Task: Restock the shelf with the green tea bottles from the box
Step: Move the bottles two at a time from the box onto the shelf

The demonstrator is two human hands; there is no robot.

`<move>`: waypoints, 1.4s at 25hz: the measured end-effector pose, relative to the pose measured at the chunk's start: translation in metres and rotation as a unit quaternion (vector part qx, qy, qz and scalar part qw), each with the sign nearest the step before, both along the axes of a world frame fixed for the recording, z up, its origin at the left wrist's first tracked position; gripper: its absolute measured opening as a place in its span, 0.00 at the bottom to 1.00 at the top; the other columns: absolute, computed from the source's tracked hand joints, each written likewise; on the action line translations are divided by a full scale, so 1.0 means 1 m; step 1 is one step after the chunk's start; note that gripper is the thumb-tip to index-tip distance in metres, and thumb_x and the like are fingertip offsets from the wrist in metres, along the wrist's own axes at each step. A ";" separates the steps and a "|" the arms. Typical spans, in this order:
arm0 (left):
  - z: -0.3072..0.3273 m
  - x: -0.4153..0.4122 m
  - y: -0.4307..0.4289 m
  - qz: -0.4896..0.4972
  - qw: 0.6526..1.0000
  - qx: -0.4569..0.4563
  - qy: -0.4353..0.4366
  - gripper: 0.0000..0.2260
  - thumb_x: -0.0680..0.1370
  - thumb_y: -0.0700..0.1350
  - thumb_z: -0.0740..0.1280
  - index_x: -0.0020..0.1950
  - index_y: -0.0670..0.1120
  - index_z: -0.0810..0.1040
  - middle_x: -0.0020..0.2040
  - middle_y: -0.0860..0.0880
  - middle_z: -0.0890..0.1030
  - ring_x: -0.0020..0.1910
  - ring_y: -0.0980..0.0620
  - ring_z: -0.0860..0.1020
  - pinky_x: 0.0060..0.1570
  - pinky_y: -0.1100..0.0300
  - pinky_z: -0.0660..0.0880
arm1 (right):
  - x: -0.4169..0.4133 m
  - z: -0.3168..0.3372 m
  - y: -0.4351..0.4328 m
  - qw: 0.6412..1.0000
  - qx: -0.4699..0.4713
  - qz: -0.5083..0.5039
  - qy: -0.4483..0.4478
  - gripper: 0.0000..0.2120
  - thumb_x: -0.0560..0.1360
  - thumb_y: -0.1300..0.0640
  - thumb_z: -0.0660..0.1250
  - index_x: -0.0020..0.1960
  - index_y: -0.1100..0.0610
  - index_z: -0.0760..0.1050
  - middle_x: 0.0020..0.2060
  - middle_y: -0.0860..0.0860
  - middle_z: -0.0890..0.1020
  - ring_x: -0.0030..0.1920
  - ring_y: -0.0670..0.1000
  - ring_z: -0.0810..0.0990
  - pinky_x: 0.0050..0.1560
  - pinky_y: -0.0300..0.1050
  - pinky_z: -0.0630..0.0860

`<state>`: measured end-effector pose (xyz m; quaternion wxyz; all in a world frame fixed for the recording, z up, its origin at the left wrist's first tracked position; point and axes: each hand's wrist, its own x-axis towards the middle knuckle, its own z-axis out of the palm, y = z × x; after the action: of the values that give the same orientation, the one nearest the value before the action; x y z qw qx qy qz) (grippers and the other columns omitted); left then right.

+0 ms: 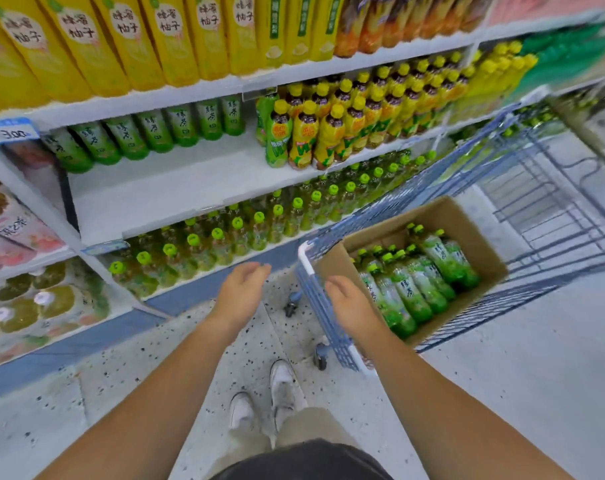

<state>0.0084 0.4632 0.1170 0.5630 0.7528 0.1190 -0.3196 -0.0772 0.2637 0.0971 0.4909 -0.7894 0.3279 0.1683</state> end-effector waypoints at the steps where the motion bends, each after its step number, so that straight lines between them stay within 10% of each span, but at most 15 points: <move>1: 0.001 -0.009 -0.004 -0.019 1.000 -0.004 0.002 0.22 0.80 0.61 0.63 0.70 0.52 0.73 0.68 0.51 0.74 0.64 0.48 0.74 0.63 0.46 0.72 | -0.014 0.006 -0.005 1.000 -0.010 -0.012 -0.005 0.23 0.83 0.44 0.56 0.75 0.51 0.67 0.69 0.50 0.74 0.57 0.44 0.71 0.56 0.42 0.66; 9: 0.007 -0.037 -0.042 -0.065 0.997 -0.030 0.010 0.14 0.79 0.62 0.61 0.55 0.56 0.77 0.62 0.51 0.78 0.62 0.48 0.75 0.65 0.43 0.71 | -0.063 0.034 -0.072 0.995 -0.068 -0.075 0.009 0.23 0.83 0.45 0.56 0.73 0.54 0.69 0.67 0.52 0.76 0.62 0.51 0.74 0.60 0.45 0.67; 21: -0.029 -0.071 -0.258 -0.067 0.995 -0.019 0.064 0.22 0.76 0.65 0.62 0.61 0.52 0.73 0.56 0.48 0.74 0.56 0.48 0.76 0.55 0.51 0.72 | -0.064 0.019 -0.284 0.995 -0.063 0.025 0.074 0.27 0.82 0.39 0.56 0.75 0.52 0.67 0.62 0.50 0.75 0.56 0.49 0.74 0.57 0.45 0.67; 29: -0.080 -0.075 -0.352 -0.070 0.990 0.057 0.106 0.29 0.79 0.61 0.61 0.75 0.47 0.67 0.70 0.47 0.72 0.67 0.45 0.72 0.64 0.52 0.68 | -0.063 -0.049 -0.383 0.982 -0.095 0.080 0.145 0.27 0.82 0.39 0.55 0.74 0.53 0.68 0.68 0.53 0.76 0.58 0.51 0.75 0.55 0.44 0.67; 33: -0.118 -0.076 -0.389 -0.097 0.978 0.074 0.167 0.11 0.80 0.50 0.60 0.40 0.47 0.69 0.36 0.47 0.68 0.35 0.48 0.72 0.43 0.54 0.71 | -0.057 -0.100 -0.396 0.976 -0.065 0.089 0.186 0.27 0.82 0.41 0.55 0.76 0.54 0.65 0.69 0.53 0.75 0.61 0.53 0.76 0.56 0.44 0.67; 35: -0.133 -0.082 -0.407 -0.089 0.974 0.091 0.186 0.10 0.80 0.49 0.61 0.43 0.44 0.69 0.32 0.48 0.65 0.27 0.49 0.66 0.34 0.57 0.64 | -0.053 -0.121 -0.402 0.971 -0.062 0.105 0.203 0.27 0.82 0.42 0.56 0.77 0.55 0.63 0.63 0.53 0.77 0.54 0.51 0.79 0.49 0.44 0.71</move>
<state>-0.0736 0.0559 -0.0159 0.4295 0.7357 0.1831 -0.4906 -0.1299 -0.1387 -0.0237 0.3436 -0.7975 0.3458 0.3554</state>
